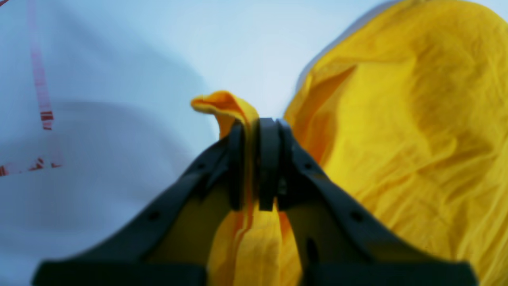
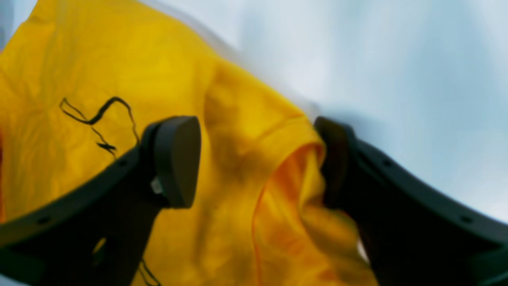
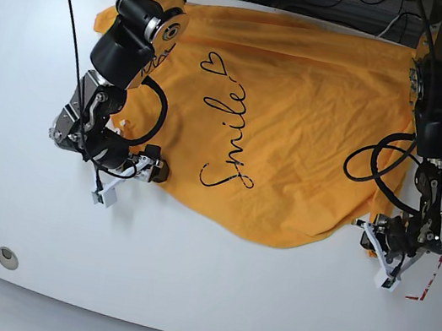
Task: Layout the t-shirt on the table in an organized manner, then fold the t-shirt properly
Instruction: 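Release the right gripper and grasp the shirt's side edge with both grippers, then drag the shirt with the right gripper while the left gripper grasps its middle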
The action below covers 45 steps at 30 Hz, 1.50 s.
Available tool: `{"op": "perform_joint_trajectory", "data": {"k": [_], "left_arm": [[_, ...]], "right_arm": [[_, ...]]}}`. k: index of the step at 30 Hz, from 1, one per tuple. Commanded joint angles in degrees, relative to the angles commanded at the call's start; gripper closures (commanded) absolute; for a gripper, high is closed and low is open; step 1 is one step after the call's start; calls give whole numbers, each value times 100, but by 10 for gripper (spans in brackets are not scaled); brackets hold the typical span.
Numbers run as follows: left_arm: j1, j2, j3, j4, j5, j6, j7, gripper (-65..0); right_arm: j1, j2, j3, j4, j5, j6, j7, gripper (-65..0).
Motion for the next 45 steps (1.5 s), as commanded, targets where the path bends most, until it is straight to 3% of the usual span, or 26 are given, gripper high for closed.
{"op": "perform_joint_trajectory", "data": {"k": [6,8,15,25,31,36,45], "left_arm": [[88,9,0,9,0,0,0,-36],[105,18,0,9,0,0,0,-36],[114,18,0,18,0,0,0,-36],[-273,-9,0,26,0,-9,88,-36],[-695,-9,-18,352,-9,-9,413,-36],[-818,18,-404,1020,-9,-18,879,-42],[-1055,35,-1125,2198,-9,-527,1837,-42]], "right_arm": [[97,18,-26,0,0,0,0,-52],[105,44,-149,9,0,0,0,-30],[62,53,-484,624,0,0,-62,-22],[-44,70,-941,1943,0,0,-510,-21],[193,211,-1169,2479,0,0,-695,-21],[607,369,-1204,2532,0,0,-782,-21],[1354,703,-1336,2523,0,0,-800,-21]]}}
